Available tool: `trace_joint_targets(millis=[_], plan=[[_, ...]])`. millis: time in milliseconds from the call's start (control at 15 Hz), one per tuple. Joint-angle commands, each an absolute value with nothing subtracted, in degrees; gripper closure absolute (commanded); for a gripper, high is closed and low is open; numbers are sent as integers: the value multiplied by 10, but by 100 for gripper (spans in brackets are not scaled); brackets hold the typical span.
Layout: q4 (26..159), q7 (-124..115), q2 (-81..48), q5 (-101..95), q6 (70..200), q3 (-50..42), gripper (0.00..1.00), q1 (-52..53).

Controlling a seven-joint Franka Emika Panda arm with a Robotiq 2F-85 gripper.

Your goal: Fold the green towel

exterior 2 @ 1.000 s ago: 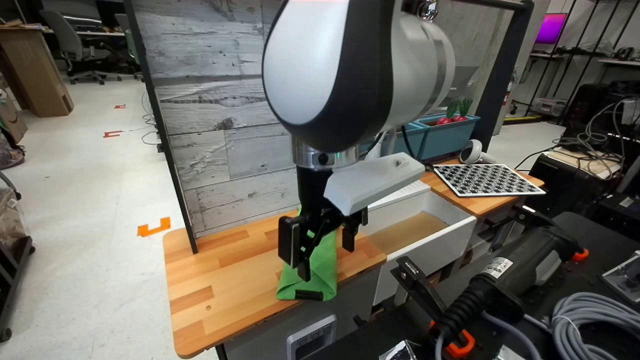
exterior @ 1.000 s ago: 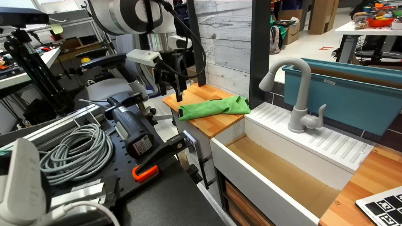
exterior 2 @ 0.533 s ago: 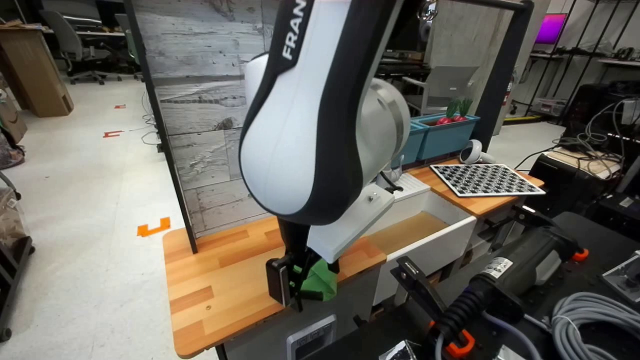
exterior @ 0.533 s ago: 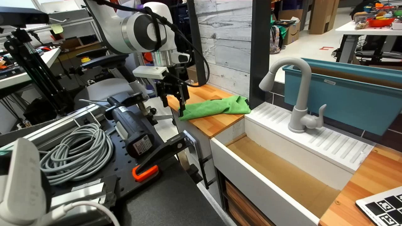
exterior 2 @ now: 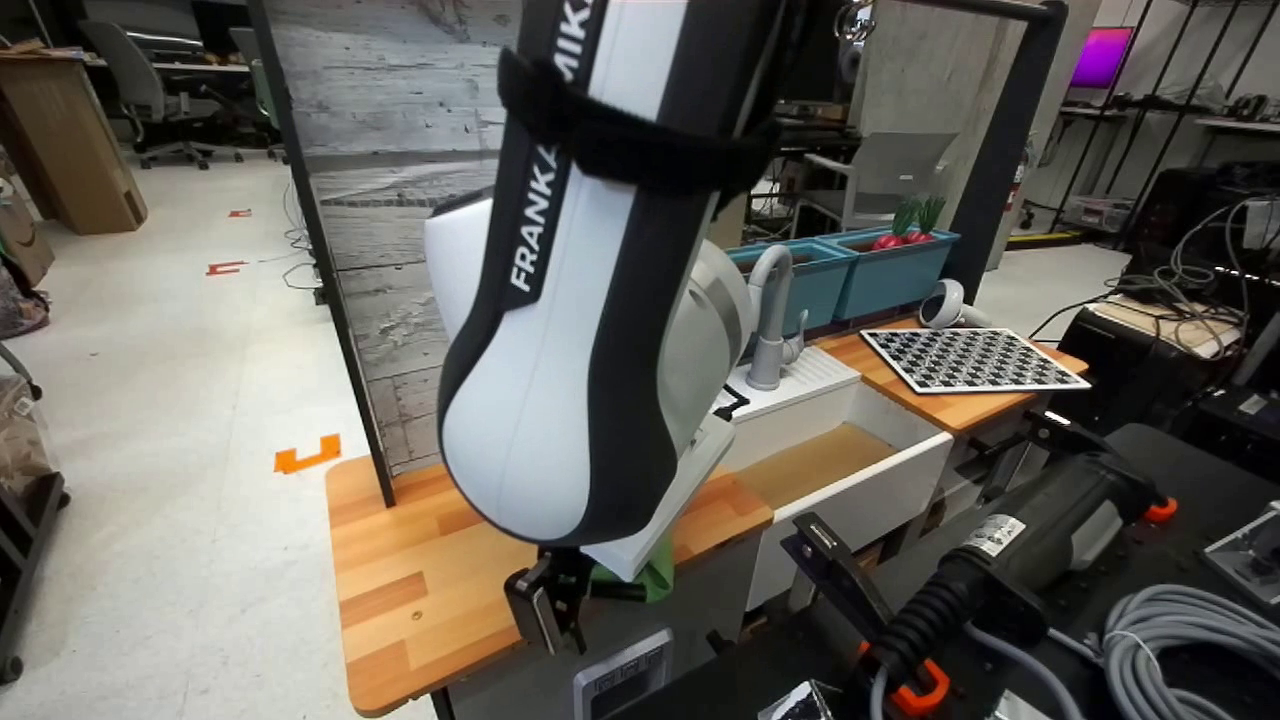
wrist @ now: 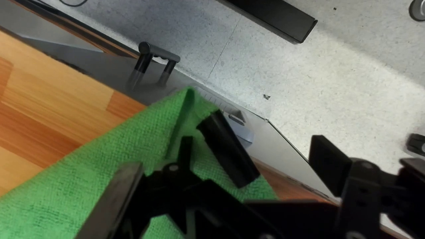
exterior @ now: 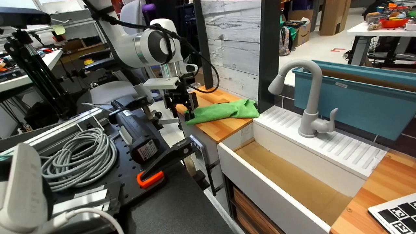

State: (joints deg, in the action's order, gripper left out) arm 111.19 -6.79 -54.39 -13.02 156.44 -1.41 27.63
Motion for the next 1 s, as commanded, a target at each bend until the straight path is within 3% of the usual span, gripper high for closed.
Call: trace_joint_targets(millis=[0,533,933], plan=[[1077,-66,-567,-147,1550,-18,42,284],[1077,-56,-564,-145,1548,-4,100,278],[1097,-65,-536,-138,1545,1,100,278]])
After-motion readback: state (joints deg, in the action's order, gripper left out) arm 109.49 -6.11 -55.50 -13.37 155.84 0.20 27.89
